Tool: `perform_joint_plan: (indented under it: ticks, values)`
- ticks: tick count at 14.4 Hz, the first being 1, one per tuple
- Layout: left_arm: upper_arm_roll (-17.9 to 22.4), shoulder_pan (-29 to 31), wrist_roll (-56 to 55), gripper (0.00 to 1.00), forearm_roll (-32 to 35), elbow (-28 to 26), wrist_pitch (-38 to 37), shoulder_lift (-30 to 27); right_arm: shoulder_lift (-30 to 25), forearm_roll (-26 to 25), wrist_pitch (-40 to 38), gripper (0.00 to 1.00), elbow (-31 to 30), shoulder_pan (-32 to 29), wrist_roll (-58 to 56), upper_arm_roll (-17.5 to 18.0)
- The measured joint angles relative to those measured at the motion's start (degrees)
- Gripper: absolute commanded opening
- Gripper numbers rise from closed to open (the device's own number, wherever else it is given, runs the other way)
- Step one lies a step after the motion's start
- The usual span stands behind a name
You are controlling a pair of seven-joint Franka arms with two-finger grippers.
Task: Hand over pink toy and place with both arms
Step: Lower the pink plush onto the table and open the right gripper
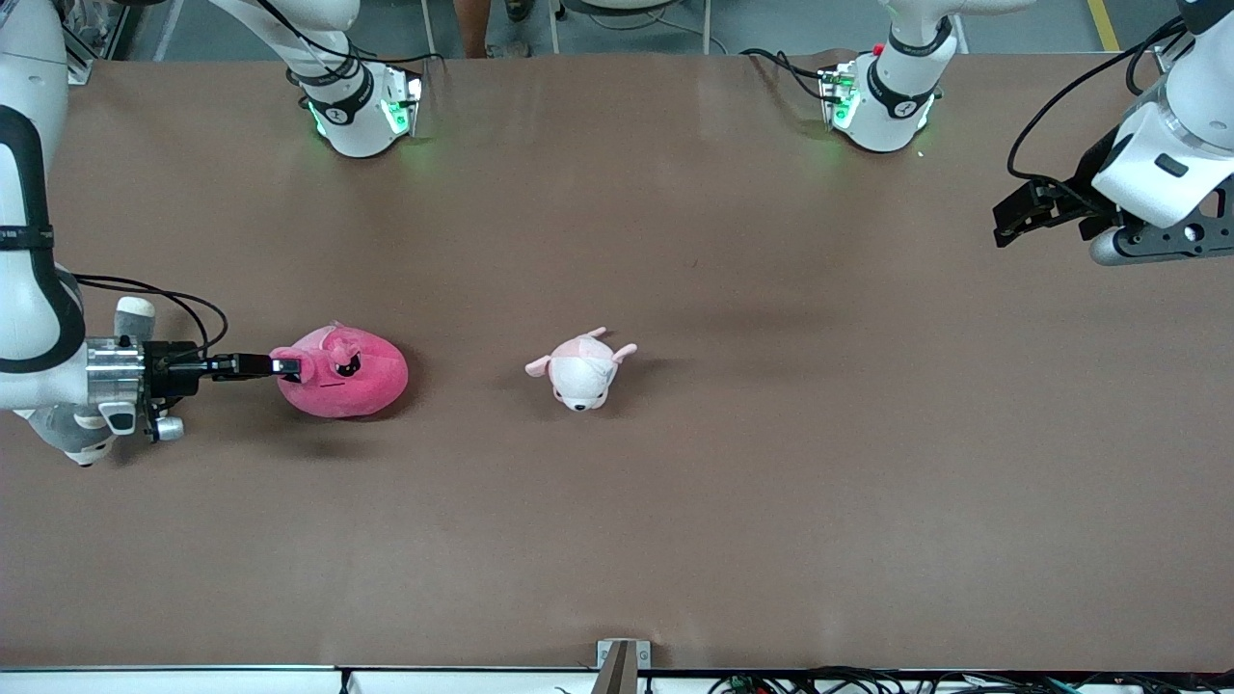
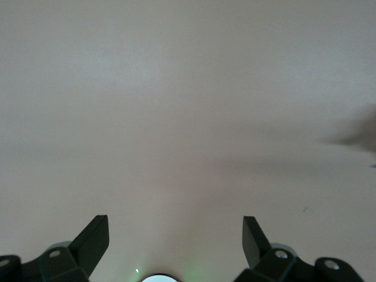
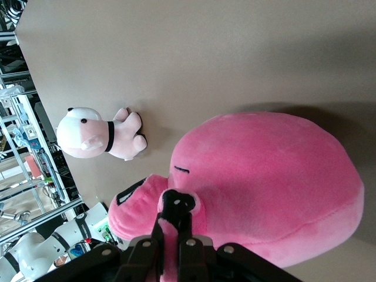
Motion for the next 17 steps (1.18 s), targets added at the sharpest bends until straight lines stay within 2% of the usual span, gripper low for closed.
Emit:
perform_joint_plan:
  ticks: [4, 5, 6, 7, 8, 11, 13, 17]
  values:
    - [-0.04, 0.0, 0.01, 1.0, 0.0, -0.03, 0.09, -0.26, 1.01, 0.77, -0.01, 0.02, 0.01, 0.0, -0.03, 0.08]
    - [-0.04, 0.0, 0.01, 1.0, 0.0, -0.03, 0.12, -0.26, 1.16, 0.77, -0.01, 0.06, 0.01, 0.0, -0.04, 0.08]
    - [-0.05, 0.0, 0.02, 1.0, 0.0, -0.04, 0.16, -0.26, 1.35, 0.77, -0.01, 0.32, 0.02, 0.0, -0.04, 0.08]
    - [-0.09, -0.03, 0.03, 1.0, 0.0, -0.05, 0.22, -0.26, 1.62, 0.78, -0.01, 0.74, 0.06, -0.01, -0.04, 0.07]
    - [-0.18, -0.08, 0.03, 1.0, 0.0, -0.11, 0.29, -0.26, 1.92, 0.82, -0.01, 1.0, 0.24, -0.02, -0.04, 0.07]
    - [-0.69, -0.12, 0.03, 1.0, 0.0, -0.25, 0.42, -0.26, 2.37, 1.12, 0.02, 1.0, 2.71, -0.11, 1.3, 0.0]
    - [-0.76, -0.11, 0.03, 1.0, 0.0, -0.24, 0.64, -0.26, 2.34, 0.37, -1.69, 1.0, 7.28, -0.23, 5.32, -0.15]
    - [-0.76, -0.11, 0.03, 1.0, 0.0, -0.22, 0.78, -0.27, 1.41, -11.13, -6.49, 1.0, 19.55, -0.24, 7.81, 0.11]
